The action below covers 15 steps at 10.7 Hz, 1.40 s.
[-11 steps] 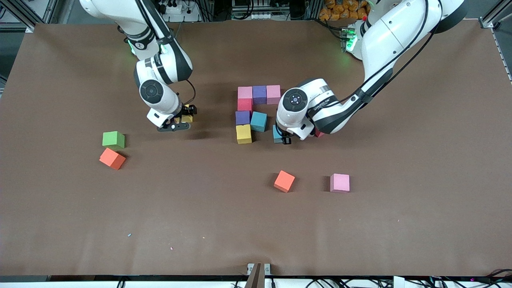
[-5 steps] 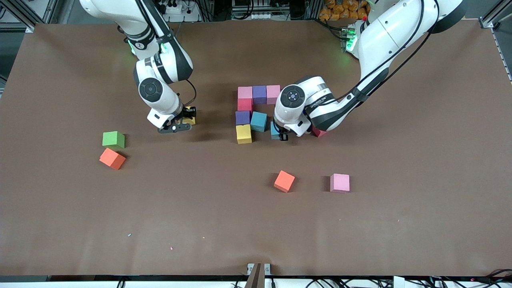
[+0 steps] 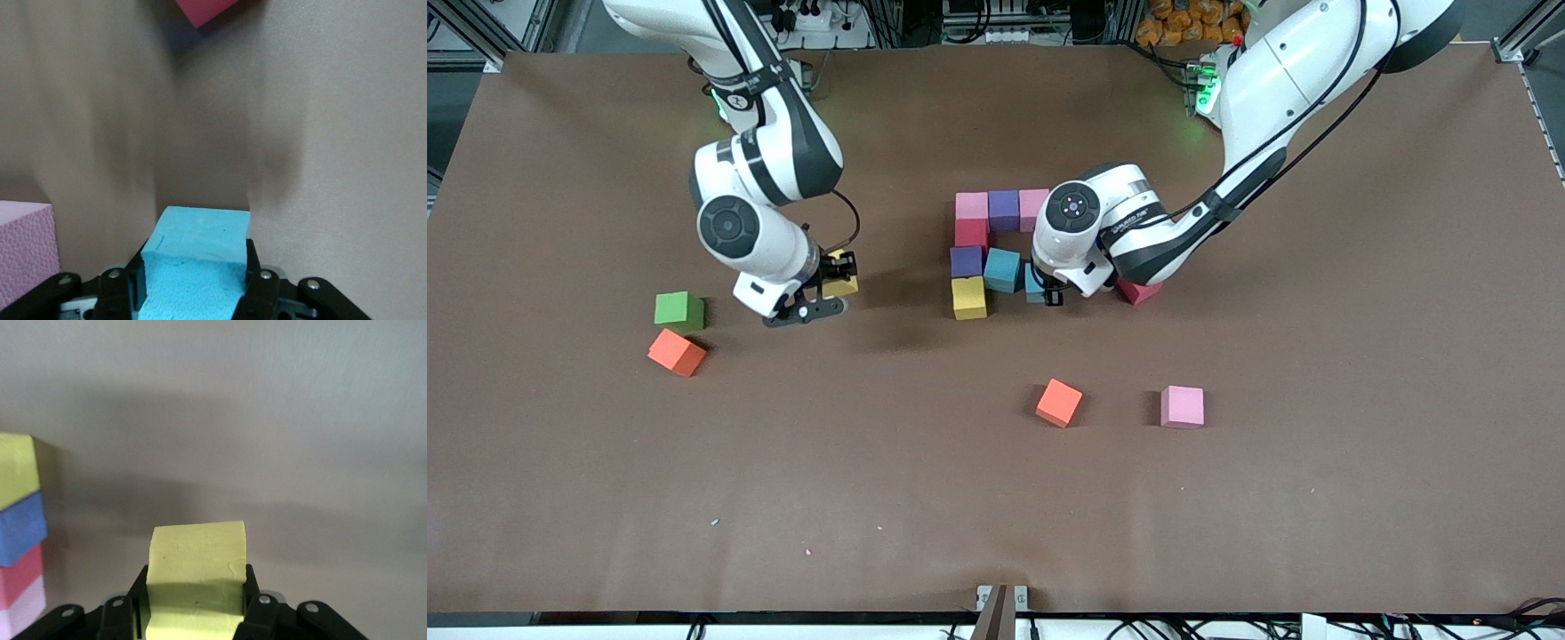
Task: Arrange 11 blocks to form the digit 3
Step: 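Stack yellow below yellow with the right gripper while the left gripper places cyan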
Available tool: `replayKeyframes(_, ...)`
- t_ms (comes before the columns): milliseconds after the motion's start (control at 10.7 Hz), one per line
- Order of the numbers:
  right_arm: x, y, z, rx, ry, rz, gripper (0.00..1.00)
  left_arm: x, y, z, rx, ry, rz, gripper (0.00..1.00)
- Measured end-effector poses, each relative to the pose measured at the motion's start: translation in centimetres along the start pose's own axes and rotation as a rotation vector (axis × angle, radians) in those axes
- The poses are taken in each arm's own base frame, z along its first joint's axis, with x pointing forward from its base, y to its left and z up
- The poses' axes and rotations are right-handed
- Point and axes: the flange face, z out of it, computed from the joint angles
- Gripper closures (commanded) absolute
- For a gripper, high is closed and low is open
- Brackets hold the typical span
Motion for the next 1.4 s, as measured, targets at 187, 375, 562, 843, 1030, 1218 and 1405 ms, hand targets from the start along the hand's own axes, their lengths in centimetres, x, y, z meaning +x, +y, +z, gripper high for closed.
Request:
replayKeyframes(187, 4.2, -1.4, -1.2, -0.024, 0.013, -0.021, 0.95, 0.1, -0.3, 0.1, 0.002, 0.003, -0.006, 1.00)
replayKeyframes(375, 8.5, -3.0, -0.3, -0.064, -0.017, -0.035, 0.95, 0.0, -0.4, 0.1, 0.002, 0.002, -0.005, 1.00)
replayKeyframes(562, 12.7, -2.4, 1.4, -0.075, -0.012, -0.019, 0.96, -0.1, -0.5, -0.1, -0.001, -0.006, -0.009, 1.00)
replayKeyframes(843, 15.6, -4.5, 4.0, -0.044, -0.003, -0.030, 0.98, -0.3, -0.7, -0.1, -0.002, -0.009, -0.005, 1.00)
replayKeyframes(1030, 16.6, -8.1, 5.6, -0.013, 0.018, -0.011, 0.98, -0.3, -0.9, 0.0, 0.000, -0.008, -0.001, 1.00)
replayKeyframes(1218, 16.7, -11.1, 7.1, 0.018, 0.033, 0.029, 0.98, -0.3, -1.1, 0.1, 0.002, -0.006, 0.001, 1.00)
replayKeyframes(1405, 16.1, -13.4, 7.6, 0.030, 0.028, 0.047, 0.98, -0.4, -1.1, 0.1, 0.002, -0.007, 0.000, 1.00)
